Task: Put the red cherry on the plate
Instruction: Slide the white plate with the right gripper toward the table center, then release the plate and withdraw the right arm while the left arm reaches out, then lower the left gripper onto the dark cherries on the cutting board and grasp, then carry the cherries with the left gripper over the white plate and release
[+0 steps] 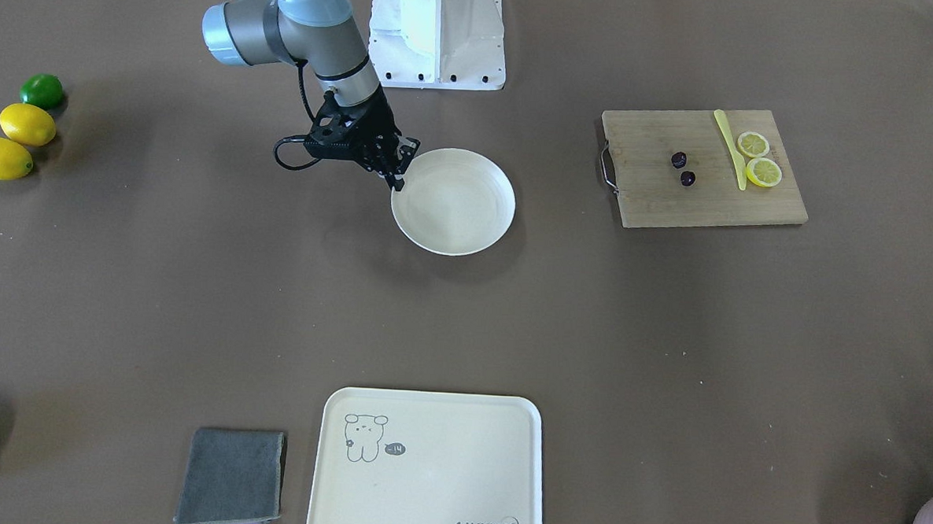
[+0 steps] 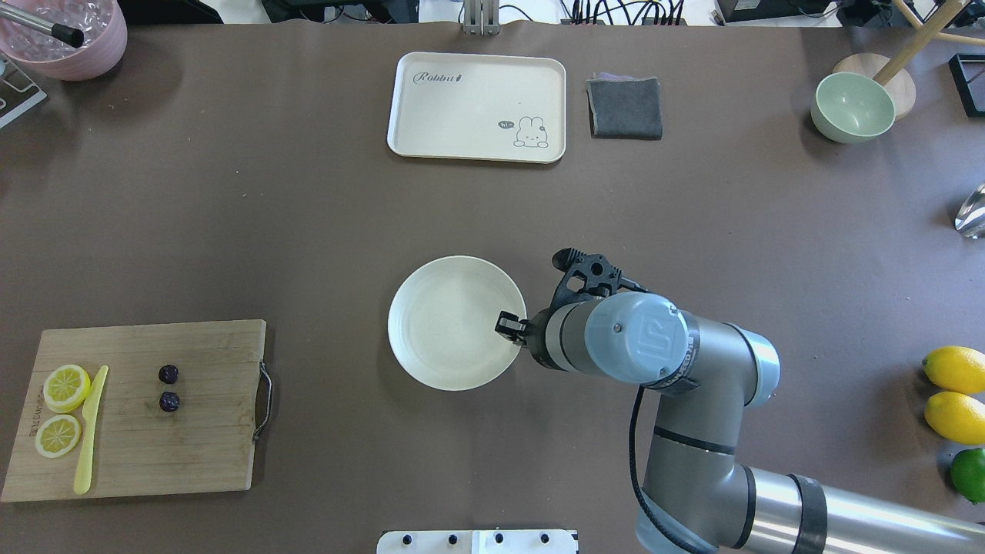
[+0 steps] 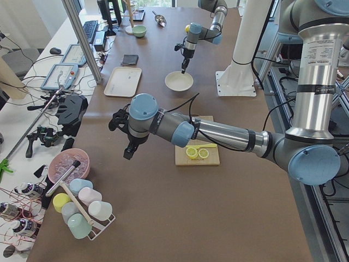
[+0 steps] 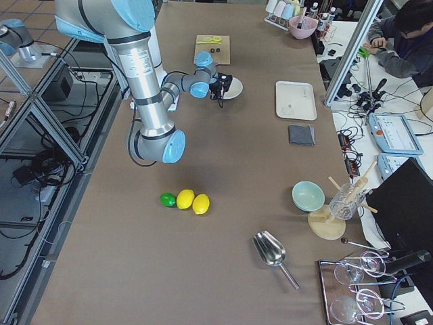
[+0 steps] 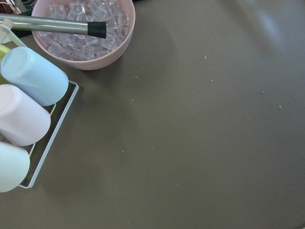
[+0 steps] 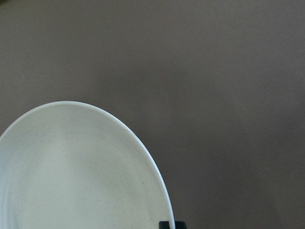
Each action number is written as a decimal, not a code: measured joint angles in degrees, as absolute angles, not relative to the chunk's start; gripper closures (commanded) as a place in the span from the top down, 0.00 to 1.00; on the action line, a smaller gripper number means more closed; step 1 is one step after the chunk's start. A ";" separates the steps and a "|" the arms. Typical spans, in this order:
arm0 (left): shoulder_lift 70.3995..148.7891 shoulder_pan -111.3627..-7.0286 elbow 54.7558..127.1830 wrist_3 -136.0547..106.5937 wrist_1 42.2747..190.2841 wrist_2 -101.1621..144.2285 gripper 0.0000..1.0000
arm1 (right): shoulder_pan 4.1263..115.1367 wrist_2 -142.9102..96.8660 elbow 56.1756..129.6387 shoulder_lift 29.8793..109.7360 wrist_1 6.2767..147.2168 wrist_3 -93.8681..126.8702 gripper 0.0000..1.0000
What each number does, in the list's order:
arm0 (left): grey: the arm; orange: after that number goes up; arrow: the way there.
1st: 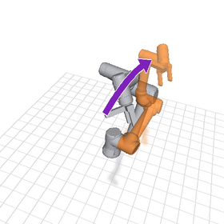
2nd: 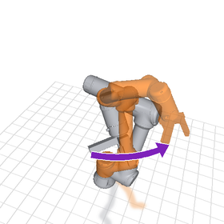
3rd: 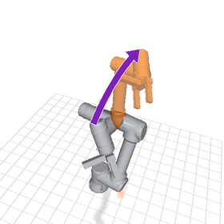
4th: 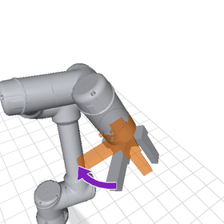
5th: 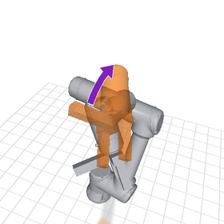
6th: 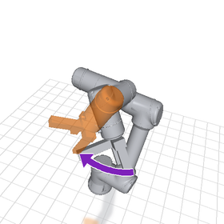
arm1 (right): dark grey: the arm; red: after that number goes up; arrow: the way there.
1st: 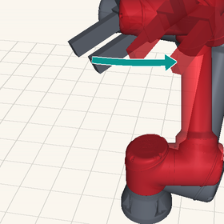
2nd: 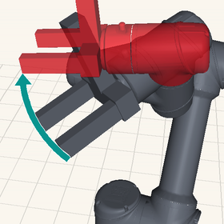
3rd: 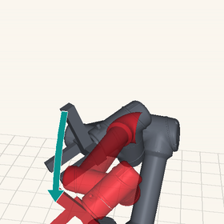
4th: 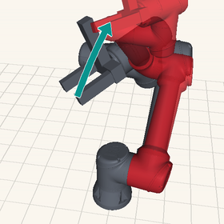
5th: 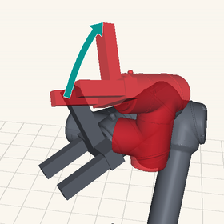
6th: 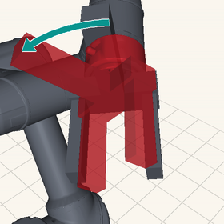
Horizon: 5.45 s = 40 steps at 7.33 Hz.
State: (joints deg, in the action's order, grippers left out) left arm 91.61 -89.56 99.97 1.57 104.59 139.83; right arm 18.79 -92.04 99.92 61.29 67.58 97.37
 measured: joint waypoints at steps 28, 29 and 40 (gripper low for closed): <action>79.78 -33.19 110.03 -58.27 134.79 109.79 0.00 | 81.83 -125.85 114.84 87.35 105.82 2.44 1.00; 80.94 -33.34 110.67 -58.32 134.68 110.05 0.00 | 82.06 -125.88 114.84 87.78 105.82 2.40 1.00; 120.51 -28.20 97.27 -72.08 116.07 102.86 0.98 | 87.10 -125.86 113.13 95.89 105.70 2.64 1.00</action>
State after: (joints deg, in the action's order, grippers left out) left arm 120.51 -28.20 97.27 -72.08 116.07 102.86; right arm 87.10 -125.86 113.13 95.89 105.70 2.64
